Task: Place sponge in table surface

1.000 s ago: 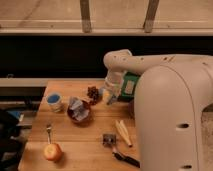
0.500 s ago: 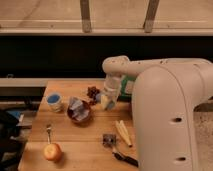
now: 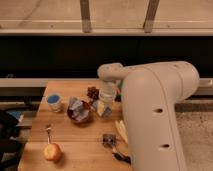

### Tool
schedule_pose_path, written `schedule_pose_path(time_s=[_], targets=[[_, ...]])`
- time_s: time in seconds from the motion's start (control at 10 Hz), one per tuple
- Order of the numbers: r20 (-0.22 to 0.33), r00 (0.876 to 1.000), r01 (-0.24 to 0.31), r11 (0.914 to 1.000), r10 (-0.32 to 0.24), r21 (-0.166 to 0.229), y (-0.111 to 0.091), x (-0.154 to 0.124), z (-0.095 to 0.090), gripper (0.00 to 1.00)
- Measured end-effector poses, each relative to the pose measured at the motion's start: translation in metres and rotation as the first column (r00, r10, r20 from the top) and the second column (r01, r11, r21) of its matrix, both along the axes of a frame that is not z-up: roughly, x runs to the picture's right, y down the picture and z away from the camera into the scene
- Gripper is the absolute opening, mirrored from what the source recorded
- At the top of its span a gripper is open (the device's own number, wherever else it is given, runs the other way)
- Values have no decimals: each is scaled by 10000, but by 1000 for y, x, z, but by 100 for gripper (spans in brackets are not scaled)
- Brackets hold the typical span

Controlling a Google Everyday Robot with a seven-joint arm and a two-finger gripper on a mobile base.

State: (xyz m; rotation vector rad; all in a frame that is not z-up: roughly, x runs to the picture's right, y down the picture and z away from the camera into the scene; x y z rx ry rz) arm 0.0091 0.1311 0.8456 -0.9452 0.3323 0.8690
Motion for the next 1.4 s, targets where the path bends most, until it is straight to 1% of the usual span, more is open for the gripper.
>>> schedule_pose_path(time_s=[0.1,0.2,0.3,0.5,0.6,0.9,1.1,1.4], targets=[[-70,9997,234,9996,-236,-162,6,-6,5,35],[-122,9994,335,9990,-339,-279,11,-7,9,43],[-197,9991,373,9982,-383,-477,17,-7,15,56],[-262,9989,378,9964,-399,-752,29,-6,26,73],[-280,9989,351,9964,-374,-777,30,-5,28,76],[-276,9989,358,9963,-381,-786,28,-5,27,76],[-277,9989,348,9957,-373,-859,29,-5,25,76],[-285,9989,356,9961,-381,-812,29,-4,26,76]])
